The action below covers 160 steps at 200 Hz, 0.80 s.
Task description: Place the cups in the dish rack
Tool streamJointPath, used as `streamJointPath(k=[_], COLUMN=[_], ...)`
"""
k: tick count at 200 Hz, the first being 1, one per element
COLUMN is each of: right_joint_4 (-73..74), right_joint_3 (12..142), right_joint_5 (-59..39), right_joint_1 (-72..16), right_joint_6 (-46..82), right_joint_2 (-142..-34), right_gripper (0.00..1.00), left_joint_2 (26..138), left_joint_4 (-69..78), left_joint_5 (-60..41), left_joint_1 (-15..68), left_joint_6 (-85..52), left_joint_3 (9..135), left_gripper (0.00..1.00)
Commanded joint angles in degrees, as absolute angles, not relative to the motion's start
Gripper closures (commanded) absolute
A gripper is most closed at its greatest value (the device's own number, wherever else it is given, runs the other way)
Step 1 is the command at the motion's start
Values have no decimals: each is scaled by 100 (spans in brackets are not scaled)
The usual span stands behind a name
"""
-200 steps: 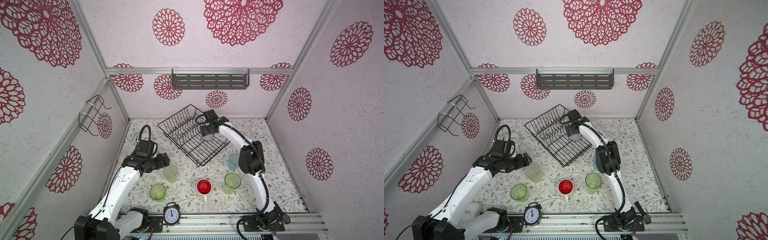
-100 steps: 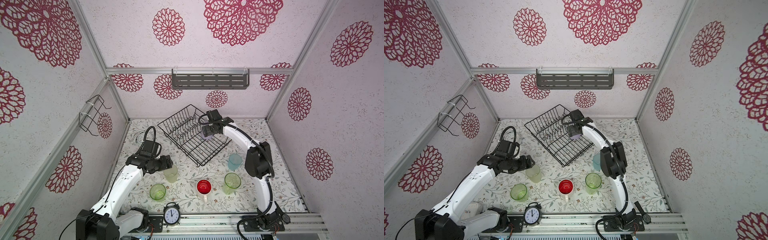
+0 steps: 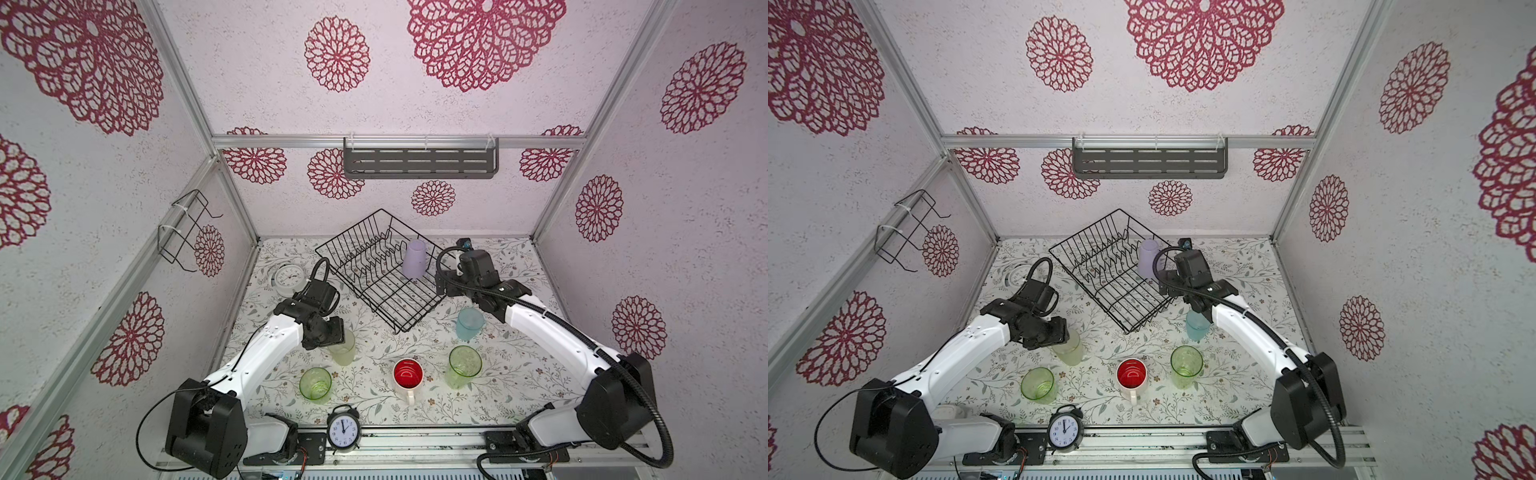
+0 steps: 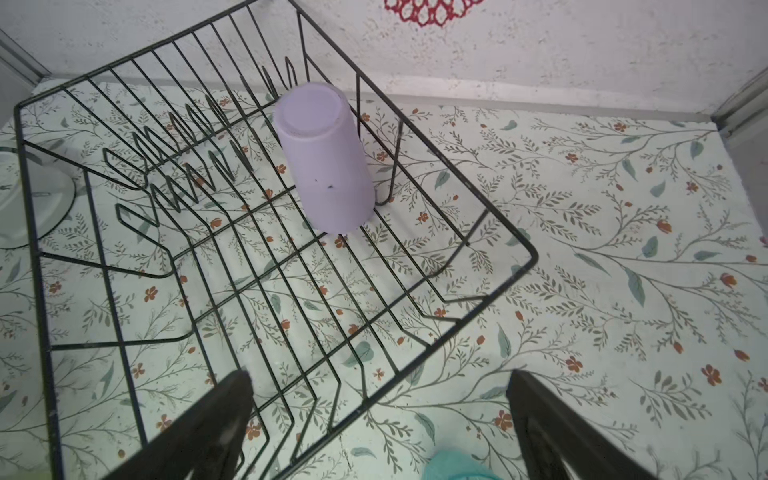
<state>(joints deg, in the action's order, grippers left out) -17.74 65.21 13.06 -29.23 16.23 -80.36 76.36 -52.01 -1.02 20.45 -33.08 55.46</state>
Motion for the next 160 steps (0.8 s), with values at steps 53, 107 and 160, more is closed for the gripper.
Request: streamJointPath(k=[53,107,160], right_joint_4=[-969,-826,-428], right_joint_3=[5531,5484,5471], right_joint_5=[1053,674,-274], right_joint_1=[-2900,-2901,-2918], right_joint_6=[2008,2199,2463], right_joint_2=[-6902,-6727,-6560], right_gripper=[1,1,1], left_joint_2=[8047,7863,6731], left_joint_4=[-4848,-5019,-4548], left_joint_5=[-70,-253,-1267], left_joint_1=[2105,2114,2101], left_joint_6=[-3361,-3398,-3441], left_joint_3=[5540,5734,5917], left_gripper=[75,97,100])
